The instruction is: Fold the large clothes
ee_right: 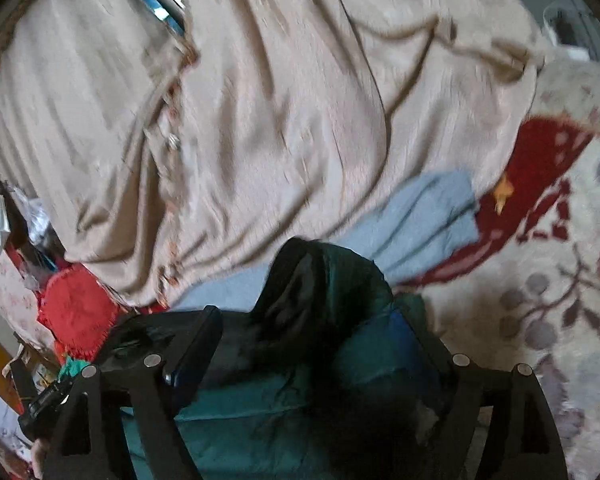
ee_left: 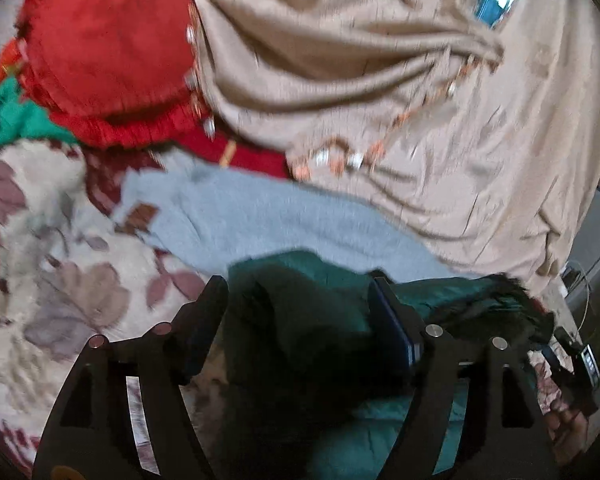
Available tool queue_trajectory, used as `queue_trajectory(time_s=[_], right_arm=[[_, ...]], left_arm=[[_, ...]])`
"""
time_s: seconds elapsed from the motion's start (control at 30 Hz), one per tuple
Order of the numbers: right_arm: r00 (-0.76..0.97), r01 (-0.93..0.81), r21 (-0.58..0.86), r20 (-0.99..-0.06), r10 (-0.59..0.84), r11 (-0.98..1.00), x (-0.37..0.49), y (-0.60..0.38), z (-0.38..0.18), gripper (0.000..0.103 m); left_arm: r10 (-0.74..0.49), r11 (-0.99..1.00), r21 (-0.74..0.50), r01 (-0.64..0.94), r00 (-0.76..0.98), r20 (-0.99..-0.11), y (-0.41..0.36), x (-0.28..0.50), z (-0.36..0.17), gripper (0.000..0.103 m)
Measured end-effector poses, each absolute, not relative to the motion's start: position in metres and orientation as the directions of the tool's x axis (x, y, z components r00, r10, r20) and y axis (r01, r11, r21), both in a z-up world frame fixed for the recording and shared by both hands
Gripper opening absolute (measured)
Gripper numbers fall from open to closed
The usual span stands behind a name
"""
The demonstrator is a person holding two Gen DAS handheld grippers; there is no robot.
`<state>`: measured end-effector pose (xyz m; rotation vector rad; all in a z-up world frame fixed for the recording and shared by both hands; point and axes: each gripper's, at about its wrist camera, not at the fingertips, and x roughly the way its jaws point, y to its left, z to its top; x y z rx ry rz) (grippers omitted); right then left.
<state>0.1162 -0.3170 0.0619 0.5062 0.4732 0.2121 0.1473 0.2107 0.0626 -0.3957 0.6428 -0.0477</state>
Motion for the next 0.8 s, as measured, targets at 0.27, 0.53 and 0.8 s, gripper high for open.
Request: queue_trajectory(time_s=[0.27,0.53,0.8], right_arm=[[0.872,-0.117,0.354,-0.409,0.267,0.928,0.099,-0.292,0.08,0.083],[0.742,-0.255,0.076,-0.624,0.245,0.964,0.17,-0.211,0.083,0.083],[0.573,-0.179,0.117,-0.795,0.2,0.977,0.241,-0.219,0.029,0.084]], left_arm=[[-0.19,0.937,-0.35,-0.024,0.803,-0.565,0.192,0.133,0.062,0.073],[-0.104,0.981,-0.191,-0.027,0.76,-0.642,0.163,0.193,0.063,0.073],[-0.038,0.997,-0.072,-0.023,0.664,-0.747,0.142,0.267,0.039,0.073]])
